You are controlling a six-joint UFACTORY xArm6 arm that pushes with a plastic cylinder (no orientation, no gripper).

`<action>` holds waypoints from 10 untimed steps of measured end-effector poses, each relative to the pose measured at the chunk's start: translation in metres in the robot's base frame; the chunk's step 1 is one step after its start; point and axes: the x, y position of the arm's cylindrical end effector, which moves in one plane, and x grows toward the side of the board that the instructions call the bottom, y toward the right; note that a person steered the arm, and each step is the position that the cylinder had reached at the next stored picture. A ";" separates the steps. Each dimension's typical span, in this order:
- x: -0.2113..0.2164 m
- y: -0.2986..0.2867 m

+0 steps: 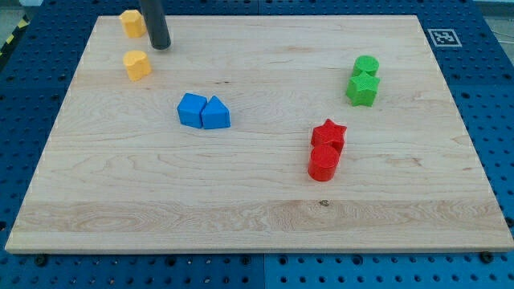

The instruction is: Stick your arm close to the yellow heart

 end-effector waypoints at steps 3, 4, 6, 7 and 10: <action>0.027 0.000; 0.027 0.000; 0.027 -0.014; 0.025 -0.026; 0.019 -0.033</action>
